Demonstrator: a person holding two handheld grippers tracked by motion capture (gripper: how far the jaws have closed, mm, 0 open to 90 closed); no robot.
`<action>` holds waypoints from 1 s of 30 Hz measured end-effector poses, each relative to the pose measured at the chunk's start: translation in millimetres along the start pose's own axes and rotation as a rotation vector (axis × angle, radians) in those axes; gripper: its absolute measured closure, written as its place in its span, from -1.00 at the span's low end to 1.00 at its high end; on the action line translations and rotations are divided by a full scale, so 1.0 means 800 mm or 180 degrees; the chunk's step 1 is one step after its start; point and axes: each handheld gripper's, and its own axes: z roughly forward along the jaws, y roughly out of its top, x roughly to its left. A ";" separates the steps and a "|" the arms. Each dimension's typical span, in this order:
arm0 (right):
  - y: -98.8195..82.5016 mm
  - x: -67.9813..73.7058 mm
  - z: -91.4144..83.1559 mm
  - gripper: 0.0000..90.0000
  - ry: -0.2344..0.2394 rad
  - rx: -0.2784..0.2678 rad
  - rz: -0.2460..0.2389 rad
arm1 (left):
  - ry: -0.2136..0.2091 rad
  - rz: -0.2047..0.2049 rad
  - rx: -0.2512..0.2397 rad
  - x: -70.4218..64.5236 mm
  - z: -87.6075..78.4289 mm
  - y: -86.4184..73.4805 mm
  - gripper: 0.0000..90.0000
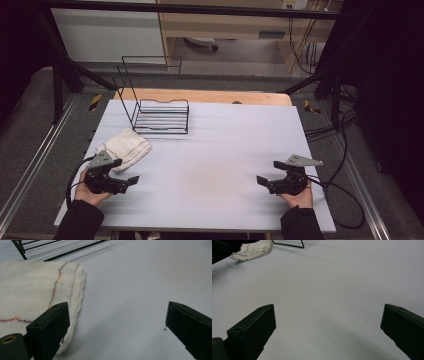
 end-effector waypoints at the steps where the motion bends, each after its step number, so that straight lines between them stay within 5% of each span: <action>1: 0.000 0.000 0.000 -0.99 -0.0001 0.0003 -0.0001 | 0.0005 -0.0002 -0.0004 0.000 0.000 0.000 -0.86; 18: -0.001 0.001 0.002 -0.99 -0.0022 0.0039 -0.0008 | 0.0032 -0.0010 0.0025 0.006 -0.002 0.001 -0.81; 30: -0.002 0.001 0.005 -0.99 -0.0036 0.0093 -0.0029 | 0.0348 -0.0001 0.0254 0.034 0.001 0.000 -0.70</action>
